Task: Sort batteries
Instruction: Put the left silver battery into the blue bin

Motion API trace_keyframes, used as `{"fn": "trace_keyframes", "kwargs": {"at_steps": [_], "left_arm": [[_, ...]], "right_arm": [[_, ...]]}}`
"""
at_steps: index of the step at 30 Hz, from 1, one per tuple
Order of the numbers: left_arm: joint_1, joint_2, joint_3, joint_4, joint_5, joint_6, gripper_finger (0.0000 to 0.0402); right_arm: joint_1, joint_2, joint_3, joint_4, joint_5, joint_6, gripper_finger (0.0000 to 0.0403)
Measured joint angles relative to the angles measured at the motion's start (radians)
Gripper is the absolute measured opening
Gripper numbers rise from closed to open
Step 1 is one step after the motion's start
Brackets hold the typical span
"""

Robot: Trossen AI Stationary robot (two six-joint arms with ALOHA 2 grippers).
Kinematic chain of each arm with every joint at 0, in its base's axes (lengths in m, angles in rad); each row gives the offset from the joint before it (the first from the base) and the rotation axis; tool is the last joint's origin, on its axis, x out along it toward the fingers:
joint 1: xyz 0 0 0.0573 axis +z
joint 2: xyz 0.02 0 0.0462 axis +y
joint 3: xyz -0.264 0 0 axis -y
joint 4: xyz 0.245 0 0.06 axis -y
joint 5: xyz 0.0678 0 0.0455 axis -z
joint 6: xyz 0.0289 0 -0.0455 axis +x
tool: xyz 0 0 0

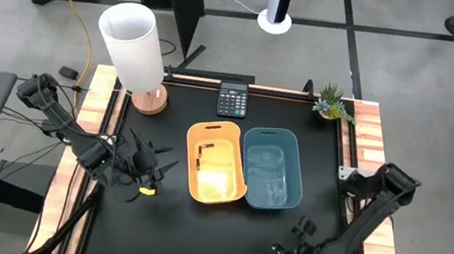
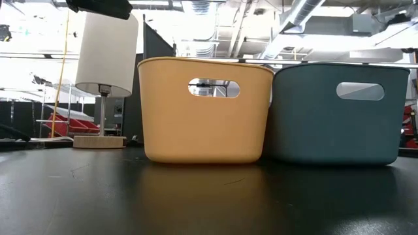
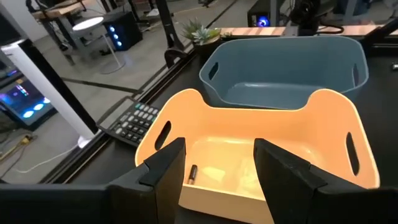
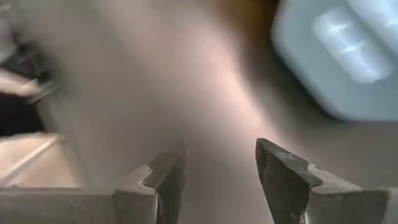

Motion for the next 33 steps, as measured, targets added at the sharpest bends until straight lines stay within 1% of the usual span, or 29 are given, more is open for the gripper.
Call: {"fn": "trace_keyframes", "kwargs": {"at_steps": [4,6,10,13,16,20,24,33], "left_arm": [[0.0,0.0,0.0,0.0,0.0,0.006,0.0185],[0.001,0.0,0.0,0.0,0.0,0.006,0.0185],[0.0,0.0,0.0,0.001,0.0,-0.004,0.0185],[0.0,0.0,0.0,0.001,0.0,-0.019,0.0185],[0.0,0.0,-0.001,0.001,0.0,-0.034,0.0185],[0.0,0.0,-0.001,0.001,0.0,-0.043,0.0185],[0.0,0.0,-0.001,0.003,0.0,-0.059,0.0185],[0.0,0.0,-0.001,0.003,0.001,-0.095,0.0185]], "right_arm": [[0.056,0.001,0.0,0.075,-0.028,-0.015,0.0207],[0.079,0.012,0.001,0.126,-0.035,-0.048,0.0207],[0.109,0.066,0.001,0.199,-0.077,-0.119,0.0208],[0.12,0.116,0.003,0.247,-0.127,-0.131,0.021],[0.135,0.175,0.04,0.235,-0.153,-0.153,0.0213],[0.146,0.239,0.106,0.21,-0.153,-0.2,0.0214],[0.156,0.299,0.17,0.148,-0.154,-0.235,0.0214],[0.164,0.361,0.229,0.153,-0.154,-0.263,0.0214]]}}
